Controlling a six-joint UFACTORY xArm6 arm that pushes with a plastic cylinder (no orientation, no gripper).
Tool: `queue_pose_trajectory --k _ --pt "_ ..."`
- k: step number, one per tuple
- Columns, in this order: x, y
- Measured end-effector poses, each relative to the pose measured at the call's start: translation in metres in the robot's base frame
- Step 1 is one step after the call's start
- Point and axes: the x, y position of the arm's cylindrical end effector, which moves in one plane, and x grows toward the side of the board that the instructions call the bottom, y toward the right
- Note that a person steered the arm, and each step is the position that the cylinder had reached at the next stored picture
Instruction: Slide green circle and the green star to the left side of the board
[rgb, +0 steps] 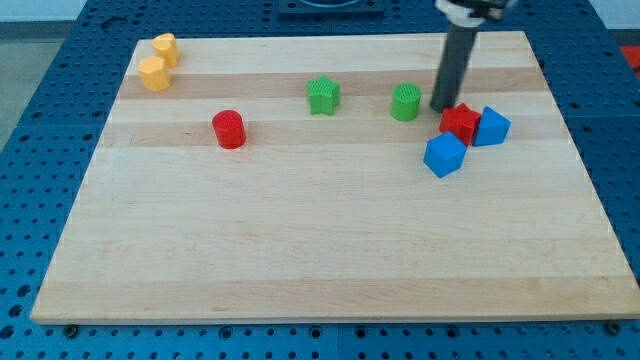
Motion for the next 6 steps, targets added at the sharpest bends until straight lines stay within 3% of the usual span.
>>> queue_pose_trajectory --k 3,6 --pt "-0.010 -0.139" --pt "-0.018 -0.204"
